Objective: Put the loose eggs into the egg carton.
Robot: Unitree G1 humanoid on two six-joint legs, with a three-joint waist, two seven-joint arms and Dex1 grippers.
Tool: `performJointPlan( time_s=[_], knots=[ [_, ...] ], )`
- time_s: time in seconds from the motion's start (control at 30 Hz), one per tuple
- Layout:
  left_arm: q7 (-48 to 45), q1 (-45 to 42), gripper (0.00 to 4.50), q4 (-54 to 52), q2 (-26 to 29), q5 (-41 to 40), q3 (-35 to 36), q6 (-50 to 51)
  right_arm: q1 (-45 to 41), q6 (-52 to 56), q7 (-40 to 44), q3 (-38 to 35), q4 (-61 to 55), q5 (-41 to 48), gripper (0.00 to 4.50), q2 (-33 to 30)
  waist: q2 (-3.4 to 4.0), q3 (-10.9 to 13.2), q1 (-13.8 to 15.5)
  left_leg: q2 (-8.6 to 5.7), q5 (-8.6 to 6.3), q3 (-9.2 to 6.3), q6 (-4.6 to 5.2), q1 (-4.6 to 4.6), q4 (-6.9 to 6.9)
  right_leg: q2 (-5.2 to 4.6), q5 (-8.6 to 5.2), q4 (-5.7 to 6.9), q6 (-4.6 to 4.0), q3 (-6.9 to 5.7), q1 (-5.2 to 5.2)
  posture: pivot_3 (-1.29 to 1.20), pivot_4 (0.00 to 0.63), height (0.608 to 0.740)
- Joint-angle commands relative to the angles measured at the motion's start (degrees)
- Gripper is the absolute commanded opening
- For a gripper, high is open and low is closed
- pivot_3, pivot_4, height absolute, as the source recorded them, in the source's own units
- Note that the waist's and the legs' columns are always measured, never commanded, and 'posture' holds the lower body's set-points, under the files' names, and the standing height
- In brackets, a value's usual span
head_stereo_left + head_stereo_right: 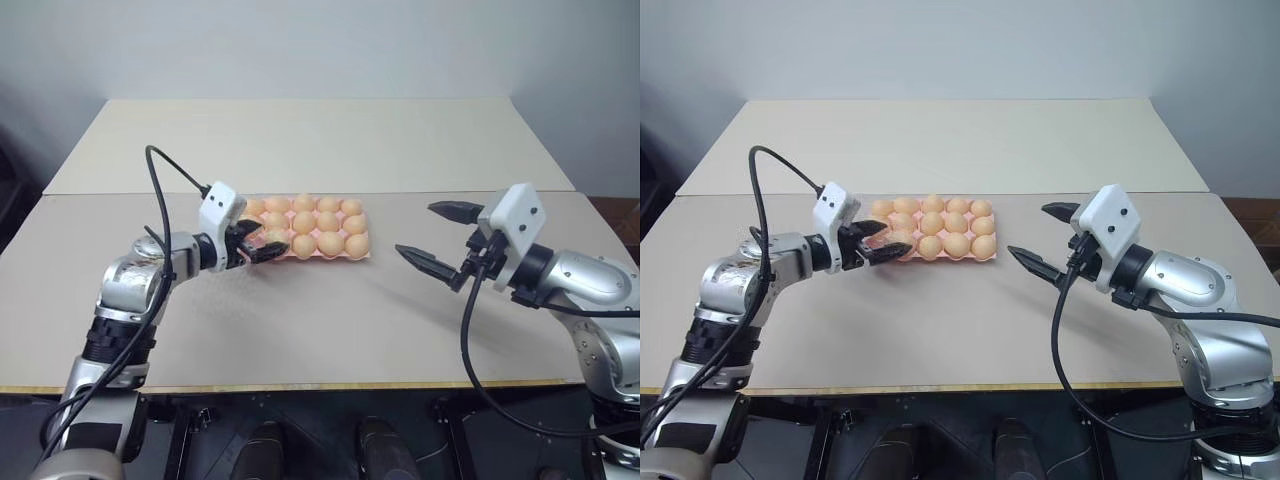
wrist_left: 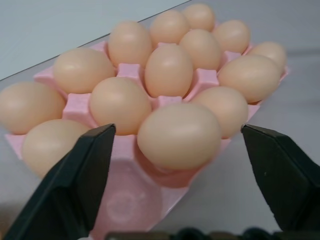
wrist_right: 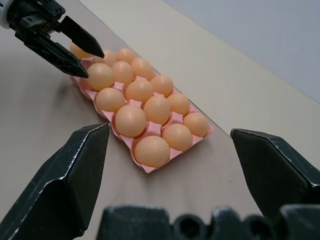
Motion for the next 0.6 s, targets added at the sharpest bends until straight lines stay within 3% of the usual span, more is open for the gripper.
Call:
performJointPlan(
  time_s=[0.03, 0.23, 0.47, 0.6],
  knots=[
    [-0.8, 1.0, 4.41, -5.0, 3.0, -0.2, 3.8, -1.1, -1.2, -1.0, 0.0, -0.7, -0.6, 1.0, 4.50, -0.2, 0.00, 0.0, -0.1, 0.00, 0.00, 0.00, 0.00, 0.00, 0.00, 0.00, 0.00, 0.00, 0.00, 0.00, 0.00, 0.00, 0.150, 0.740],
    [-5.5, 6.7, 4.41, -10.1, 9.8, -3.6, 12.6, -2.6, -1.9, -1.9, 1.3, -0.4, 1.2, 0.8, 4.50, -0.5, 0.01, 0.0, -0.3, 0.04, 0.00, 0.00, 0.00, 0.02, -0.02, 0.02, 0.00, 0.00, 0.00, 0.01, -0.01, 0.00, 0.150, 0.740],
    [-17.7, 22.5, 4.41, -11.7, 17.6, -9.2, 29.0, -9.0, -2.7, -3.6, 5.6, -1.2, 5.0, 1.3, 4.50, -1.9, 0.02, 0.0, -0.2, 0.12, 0.00, 0.03, 0.00, 0.03, -0.05, 0.04, 0.00, -0.02, -0.01, 0.02, -0.03, 0.00, 0.150, 0.740],
    [-20.1, 30.9, 4.41, -11.2, 18.0, -8.8, 35.3, -12.9, -2.8, -4.7, 8.8, -1.4, 7.2, 1.9, 4.50, -2.7, 0.03, 0.0, 0.0, 0.12, -0.01, 0.05, 0.00, 0.10, -0.07, 0.02, 0.00, -0.05, -0.01, 0.01, 0.05, 0.00, 0.150, 0.740]
  ],
)
